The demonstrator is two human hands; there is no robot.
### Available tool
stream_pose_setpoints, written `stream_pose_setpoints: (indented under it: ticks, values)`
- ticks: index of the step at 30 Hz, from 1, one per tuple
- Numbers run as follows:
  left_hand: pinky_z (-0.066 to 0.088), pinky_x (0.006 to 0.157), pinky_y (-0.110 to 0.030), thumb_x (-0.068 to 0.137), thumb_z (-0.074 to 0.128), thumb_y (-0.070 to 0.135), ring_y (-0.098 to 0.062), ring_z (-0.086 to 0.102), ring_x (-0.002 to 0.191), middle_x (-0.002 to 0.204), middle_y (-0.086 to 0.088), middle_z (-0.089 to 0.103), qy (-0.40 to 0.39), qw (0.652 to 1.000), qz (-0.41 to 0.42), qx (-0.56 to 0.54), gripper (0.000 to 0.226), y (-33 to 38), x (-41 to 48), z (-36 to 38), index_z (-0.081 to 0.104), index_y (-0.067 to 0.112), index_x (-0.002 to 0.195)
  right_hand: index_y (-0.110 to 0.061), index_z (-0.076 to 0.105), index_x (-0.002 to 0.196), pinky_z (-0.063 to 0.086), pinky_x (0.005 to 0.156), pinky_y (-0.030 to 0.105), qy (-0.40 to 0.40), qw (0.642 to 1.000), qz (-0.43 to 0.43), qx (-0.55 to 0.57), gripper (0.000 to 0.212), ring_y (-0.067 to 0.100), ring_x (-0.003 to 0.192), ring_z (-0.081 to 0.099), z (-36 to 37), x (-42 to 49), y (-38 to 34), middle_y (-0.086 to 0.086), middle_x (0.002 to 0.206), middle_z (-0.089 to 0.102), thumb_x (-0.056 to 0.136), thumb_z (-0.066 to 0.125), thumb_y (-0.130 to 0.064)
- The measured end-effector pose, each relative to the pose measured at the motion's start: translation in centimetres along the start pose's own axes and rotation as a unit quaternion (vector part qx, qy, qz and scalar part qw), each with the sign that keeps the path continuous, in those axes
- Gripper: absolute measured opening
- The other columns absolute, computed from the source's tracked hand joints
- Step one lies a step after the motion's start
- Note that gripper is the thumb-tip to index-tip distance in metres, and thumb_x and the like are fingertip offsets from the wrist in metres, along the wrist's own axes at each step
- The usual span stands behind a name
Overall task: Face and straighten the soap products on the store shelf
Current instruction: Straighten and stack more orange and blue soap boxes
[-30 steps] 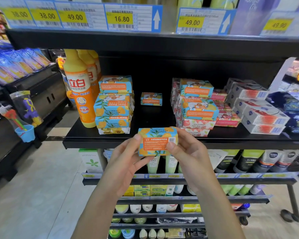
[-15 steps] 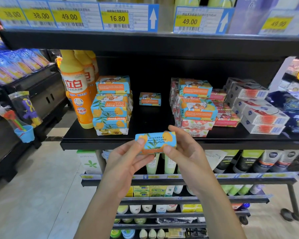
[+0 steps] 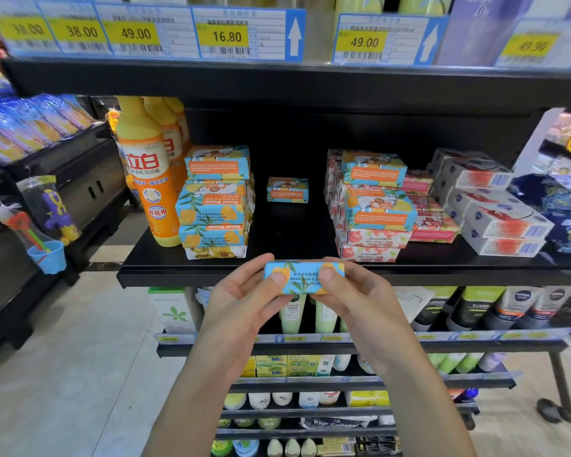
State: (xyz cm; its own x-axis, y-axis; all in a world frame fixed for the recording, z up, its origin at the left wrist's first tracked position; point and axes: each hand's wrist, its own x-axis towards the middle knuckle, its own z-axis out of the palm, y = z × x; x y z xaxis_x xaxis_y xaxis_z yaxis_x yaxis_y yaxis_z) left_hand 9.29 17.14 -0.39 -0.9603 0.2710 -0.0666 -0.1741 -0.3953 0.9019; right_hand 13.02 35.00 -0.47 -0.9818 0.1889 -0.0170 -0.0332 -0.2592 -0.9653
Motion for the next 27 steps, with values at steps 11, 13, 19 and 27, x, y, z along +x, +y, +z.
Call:
stream_pose_setpoints:
  ticks: [11,13,19,27]
  values:
    - [0.060,0.091,-0.033,0.085,0.068,0.030,-0.024,0.071,0.112,0.119,-0.012,0.074,-0.014,1.000,-0.015,-0.011,0.052,0.4,0.5,-0.1,0.062,0.009,0.132,-0.015,0.064,0.128,0.057,0.089,0.032,-0.045,0.997,-0.059,-0.022,0.062,0.024,0.114,0.069,-1.1,0.7,0.2,0.007,0.120,0.073,0.069,0.082,-0.006]
    - [0.061,0.091,-0.036,0.086,0.066,0.031,-0.025,0.072,0.110,0.115,-0.014,0.076,-0.016,1.000,-0.022,-0.005,0.047,0.4,0.6,-0.2,0.065,0.006,0.126,-0.015,0.063,0.127,0.057,0.091,0.034,-0.052,0.996,-0.069,-0.027,0.065,0.025,0.114,0.069,-1.4,0.9,0.1,0.006,0.121,0.072,0.067,0.082,-0.001]
    - [0.062,0.089,-0.037,0.087,0.068,0.024,-0.026,0.073,0.108,0.114,-0.014,0.076,-0.019,1.000,-0.011,0.019,0.045,0.1,1.0,0.3,0.065,0.005,0.128,-0.021,0.058,0.128,0.056,0.089,0.028,-0.077,0.985,-0.081,-0.132,0.064,0.017,0.114,0.067,-1.6,0.6,-1.6,0.004,0.124,0.068,0.079,0.080,0.012]
    - [0.062,0.087,-0.035,0.089,0.070,0.018,-0.027,0.074,0.107,0.112,-0.012,0.077,-0.019,0.999,0.038,0.026,0.038,0.6,1.6,1.7,0.065,0.009,0.125,-0.036,0.051,0.143,0.035,0.099,0.006,-0.048,0.846,-0.226,-0.481,0.074,-0.008,0.127,0.042,-0.5,0.5,-5.0,-0.023,0.135,0.046,0.079,0.087,-0.031]
